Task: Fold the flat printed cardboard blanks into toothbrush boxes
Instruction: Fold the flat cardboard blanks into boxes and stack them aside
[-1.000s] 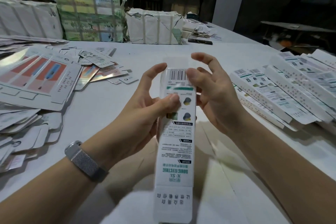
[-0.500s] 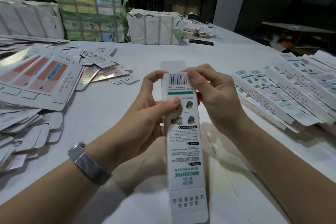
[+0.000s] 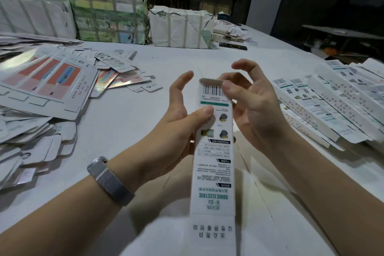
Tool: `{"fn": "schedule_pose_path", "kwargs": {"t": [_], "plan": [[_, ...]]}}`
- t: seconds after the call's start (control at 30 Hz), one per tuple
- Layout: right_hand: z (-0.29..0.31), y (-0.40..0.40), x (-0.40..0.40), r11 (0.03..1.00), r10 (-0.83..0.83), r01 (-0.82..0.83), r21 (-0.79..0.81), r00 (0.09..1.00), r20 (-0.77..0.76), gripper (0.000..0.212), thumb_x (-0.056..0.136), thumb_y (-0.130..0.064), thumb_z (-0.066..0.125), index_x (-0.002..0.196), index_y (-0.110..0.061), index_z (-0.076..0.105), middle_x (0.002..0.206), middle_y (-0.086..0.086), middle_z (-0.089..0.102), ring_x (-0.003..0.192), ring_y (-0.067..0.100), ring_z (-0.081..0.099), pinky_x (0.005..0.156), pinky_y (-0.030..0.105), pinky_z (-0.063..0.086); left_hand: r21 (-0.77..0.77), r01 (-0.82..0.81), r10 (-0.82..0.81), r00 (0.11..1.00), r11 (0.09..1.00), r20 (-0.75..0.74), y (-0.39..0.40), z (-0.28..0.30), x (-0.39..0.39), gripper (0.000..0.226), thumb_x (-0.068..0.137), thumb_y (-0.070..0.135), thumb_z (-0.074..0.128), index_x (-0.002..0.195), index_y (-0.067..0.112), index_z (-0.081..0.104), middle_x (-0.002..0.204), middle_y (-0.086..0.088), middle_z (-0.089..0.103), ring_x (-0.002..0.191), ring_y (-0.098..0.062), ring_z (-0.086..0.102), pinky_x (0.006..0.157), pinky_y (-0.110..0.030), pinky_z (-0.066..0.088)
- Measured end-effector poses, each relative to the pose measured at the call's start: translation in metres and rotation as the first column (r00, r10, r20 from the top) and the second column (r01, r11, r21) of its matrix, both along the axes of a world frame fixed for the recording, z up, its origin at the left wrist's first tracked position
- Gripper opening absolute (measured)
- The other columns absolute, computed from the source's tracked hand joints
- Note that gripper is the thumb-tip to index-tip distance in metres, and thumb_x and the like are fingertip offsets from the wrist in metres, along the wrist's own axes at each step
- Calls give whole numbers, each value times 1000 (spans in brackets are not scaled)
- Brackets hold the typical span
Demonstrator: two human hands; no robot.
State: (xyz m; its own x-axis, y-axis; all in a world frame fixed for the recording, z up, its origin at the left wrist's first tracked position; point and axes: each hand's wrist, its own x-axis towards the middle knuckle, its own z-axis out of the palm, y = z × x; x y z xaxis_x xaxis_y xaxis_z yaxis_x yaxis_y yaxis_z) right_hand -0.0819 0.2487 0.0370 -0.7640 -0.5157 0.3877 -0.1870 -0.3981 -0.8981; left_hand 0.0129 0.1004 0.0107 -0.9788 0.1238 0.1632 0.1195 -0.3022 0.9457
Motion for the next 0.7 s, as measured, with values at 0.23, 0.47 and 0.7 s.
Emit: {"fn": "schedule_pose_path", "kwargs": {"t": [0.23,0.47,0.7], "plan": [[4,2,-4,985,5,-16,170,998,64,21,87,-31,56,82,-11,53,78,5,55,77,19,60,69,33,50,-58,12,-13,1000,998,-28,1,-3,0,57,94,28,52,130,63,25,109,-18,73,90,-42,70,68,-41,58],[6,4,-7,958,39,-62,281,996,84,14,80,-16,64,83,-14,77,80,10,69,74,21,68,64,33,59,-144,-17,11,999,989,-43,0,-3,1,53,92,33,51,126,65,27,101,-17,74,80,-39,70,72,-49,60],[5,4,-6,966,-96,97,239,995,-13,13,81,-13,65,69,-15,71,69,7,70,70,21,63,68,35,46,-140,5,-11,999,990,-45,0,-1,2,52,92,32,50,133,57,28,100,-15,74,79,-36,70,64,-40,60]]}}
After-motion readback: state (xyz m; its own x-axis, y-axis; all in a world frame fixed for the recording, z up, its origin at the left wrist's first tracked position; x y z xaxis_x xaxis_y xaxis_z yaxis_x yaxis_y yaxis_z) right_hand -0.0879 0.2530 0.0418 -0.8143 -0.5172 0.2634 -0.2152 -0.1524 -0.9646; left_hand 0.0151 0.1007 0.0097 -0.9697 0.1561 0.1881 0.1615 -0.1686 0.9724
